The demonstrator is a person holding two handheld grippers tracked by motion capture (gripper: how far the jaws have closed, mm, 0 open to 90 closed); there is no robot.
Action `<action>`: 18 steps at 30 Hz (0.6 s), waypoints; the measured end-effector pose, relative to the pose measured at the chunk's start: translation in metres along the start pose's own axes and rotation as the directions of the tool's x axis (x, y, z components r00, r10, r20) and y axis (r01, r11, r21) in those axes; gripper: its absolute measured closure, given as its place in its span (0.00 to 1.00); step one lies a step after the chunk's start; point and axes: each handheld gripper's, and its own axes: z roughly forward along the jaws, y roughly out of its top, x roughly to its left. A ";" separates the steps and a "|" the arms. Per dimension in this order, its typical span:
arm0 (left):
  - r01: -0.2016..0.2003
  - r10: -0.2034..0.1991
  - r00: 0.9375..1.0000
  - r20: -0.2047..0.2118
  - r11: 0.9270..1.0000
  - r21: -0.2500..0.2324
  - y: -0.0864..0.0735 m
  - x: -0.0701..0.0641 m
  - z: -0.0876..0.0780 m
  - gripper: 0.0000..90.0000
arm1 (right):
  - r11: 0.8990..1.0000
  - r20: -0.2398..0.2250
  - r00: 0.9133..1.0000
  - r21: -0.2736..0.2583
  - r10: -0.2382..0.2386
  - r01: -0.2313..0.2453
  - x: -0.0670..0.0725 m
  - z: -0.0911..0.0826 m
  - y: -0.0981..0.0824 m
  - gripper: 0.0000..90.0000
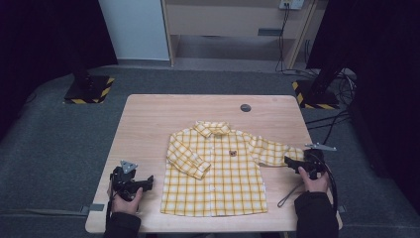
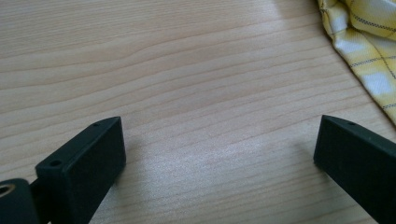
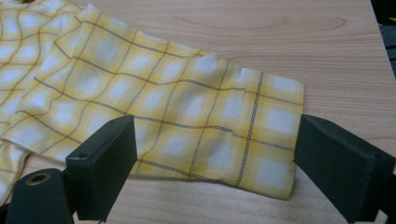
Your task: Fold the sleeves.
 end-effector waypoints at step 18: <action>0.000 0.000 1.000 -0.001 1.000 0.000 0.000 0.000 0.000 0.01 | 1.000 0.083 0.996 0.010 -0.019 0.018 -0.005 0.013 -0.003 0.33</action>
